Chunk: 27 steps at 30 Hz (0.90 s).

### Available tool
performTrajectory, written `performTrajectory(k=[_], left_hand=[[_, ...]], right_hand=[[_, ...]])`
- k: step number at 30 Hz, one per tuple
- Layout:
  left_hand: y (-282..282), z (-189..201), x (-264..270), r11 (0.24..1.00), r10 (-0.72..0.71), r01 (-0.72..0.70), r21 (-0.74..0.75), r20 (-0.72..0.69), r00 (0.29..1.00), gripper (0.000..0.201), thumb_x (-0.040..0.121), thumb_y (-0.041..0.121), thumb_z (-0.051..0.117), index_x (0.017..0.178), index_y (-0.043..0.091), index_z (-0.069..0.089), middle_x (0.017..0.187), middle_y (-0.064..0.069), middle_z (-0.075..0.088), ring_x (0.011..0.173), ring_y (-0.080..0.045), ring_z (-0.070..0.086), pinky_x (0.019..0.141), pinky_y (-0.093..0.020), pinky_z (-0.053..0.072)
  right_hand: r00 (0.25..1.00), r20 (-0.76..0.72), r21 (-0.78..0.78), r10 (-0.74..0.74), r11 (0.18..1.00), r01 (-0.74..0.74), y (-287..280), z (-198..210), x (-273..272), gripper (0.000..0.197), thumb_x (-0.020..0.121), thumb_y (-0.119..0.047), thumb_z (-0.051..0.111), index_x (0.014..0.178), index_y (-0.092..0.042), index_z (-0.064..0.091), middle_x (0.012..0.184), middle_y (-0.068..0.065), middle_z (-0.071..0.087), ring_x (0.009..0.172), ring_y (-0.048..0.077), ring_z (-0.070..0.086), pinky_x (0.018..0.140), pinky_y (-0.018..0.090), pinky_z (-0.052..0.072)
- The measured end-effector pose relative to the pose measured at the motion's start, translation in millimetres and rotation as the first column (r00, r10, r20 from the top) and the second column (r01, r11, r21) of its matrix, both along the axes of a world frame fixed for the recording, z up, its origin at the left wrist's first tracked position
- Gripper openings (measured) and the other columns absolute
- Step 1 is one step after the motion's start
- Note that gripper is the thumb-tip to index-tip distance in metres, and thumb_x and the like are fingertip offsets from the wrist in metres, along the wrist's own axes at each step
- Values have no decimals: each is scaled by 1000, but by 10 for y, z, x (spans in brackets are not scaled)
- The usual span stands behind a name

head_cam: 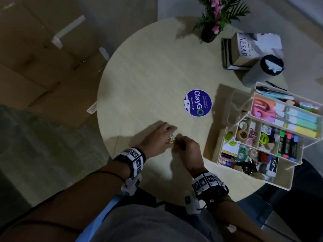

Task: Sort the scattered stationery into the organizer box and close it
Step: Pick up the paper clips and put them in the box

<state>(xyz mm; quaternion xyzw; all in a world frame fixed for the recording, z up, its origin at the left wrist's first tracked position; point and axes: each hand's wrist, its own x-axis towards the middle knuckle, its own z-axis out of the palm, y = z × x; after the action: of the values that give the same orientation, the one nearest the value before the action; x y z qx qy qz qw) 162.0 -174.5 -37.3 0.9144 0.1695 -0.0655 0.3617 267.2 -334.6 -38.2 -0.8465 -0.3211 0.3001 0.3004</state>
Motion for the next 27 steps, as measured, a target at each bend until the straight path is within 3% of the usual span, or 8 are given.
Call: performTrajectory(k=[4, 7, 10, 16, 22, 24, 26, 27], left_hand=[[20, -5, 74, 998, -50, 52, 43, -52, 997, 79, 80, 10, 84, 149, 23, 48, 133, -5, 48, 118, -23, 51, 98, -35, 50], [53, -13, 154, 1000, -18, 17, -20, -86, 996, 44, 86, 10, 79, 127, 16, 67, 116, -4, 53, 105, -23, 58, 91, -37, 54], [116, -17, 206, 999, -36, 31, -43, -119, 992, 15, 93, 12, 70, 107, 7, 73, 108, -8, 58, 98, -27, 61, 86, -42, 55], [233, 27, 239, 999, -32, 29, -37, -96, 995, 11, 96, 14, 69, 98, 6, 75, 102, -12, 62, 93, -32, 65, 81, -46, 55], [424, 121, 194, 972, 119, -122, -199, -25, 993, 9, 88, 7, 80, 97, 7, 81, 79, 6, 62, 73, -10, 62, 68, -20, 47], [452, 173, 203, 942, 201, -198, -271, -17, 979, 17, 86, 8, 84, 103, 7, 82, 85, 5, 67, 71, -1, 62, 69, -13, 48], [452, 248, 251, 911, 257, -240, -336, 6, 966, 18, 85, 9, 85, 103, 8, 82, 91, 2, 72, 70, 2, 63, 70, -12, 50], [437, 301, 288, 897, 282, -255, -361, 24, 959, 18, 84, 10, 85, 102, 9, 82, 92, 0, 73, 71, 0, 63, 70, -14, 51]], right_hand=[[979, 192, 1, 72, 997, -74, 93, 45, -31, 37, 81, -29, 67, 110, -8, 61, 102, 9, 62, 92, 28, 53, 77, 37, 46], [964, 236, -4, 126, 992, -128, 68, 56, -73, 63, 76, -22, 81, 134, -12, 57, 122, 8, 50, 109, 29, 49, 92, 36, 49], [953, 274, 22, 128, 990, -139, 65, -37, -88, 43, 87, -12, 77, 128, -14, 66, 116, 5, 45, 100, 31, 58, 90, 42, 57], [958, 267, 18, 107, 993, -116, 147, -136, 23, 31, 90, -1, 70, 120, -7, 75, 100, 12, 60, 81, 31, 63, 78, 33, 53], [901, 406, -74, 151, 988, -132, 173, -184, 127, 24, 81, 8, 71, 101, -1, 64, 87, 18, 63, 77, 39, 59, 66, 44, 54], [940, 329, -14, 89, 996, -89, 178, -212, 142, 16, 86, 3, 68, 97, -6, 62, 86, 14, 63, 75, 38, 59, 65, 44, 51], [990, 33, 77, -137, 988, 134, 195, -200, 159, 6, 98, -14, 59, 101, -17, 63, 91, 5, 67, 77, 32, 66, 65, 46, 55], [954, -158, 80, -254, 960, 268, 206, -163, 169, 10, 101, -20, 56, 104, -22, 66, 94, 2, 71, 81, 28, 70, 67, 45, 57]])
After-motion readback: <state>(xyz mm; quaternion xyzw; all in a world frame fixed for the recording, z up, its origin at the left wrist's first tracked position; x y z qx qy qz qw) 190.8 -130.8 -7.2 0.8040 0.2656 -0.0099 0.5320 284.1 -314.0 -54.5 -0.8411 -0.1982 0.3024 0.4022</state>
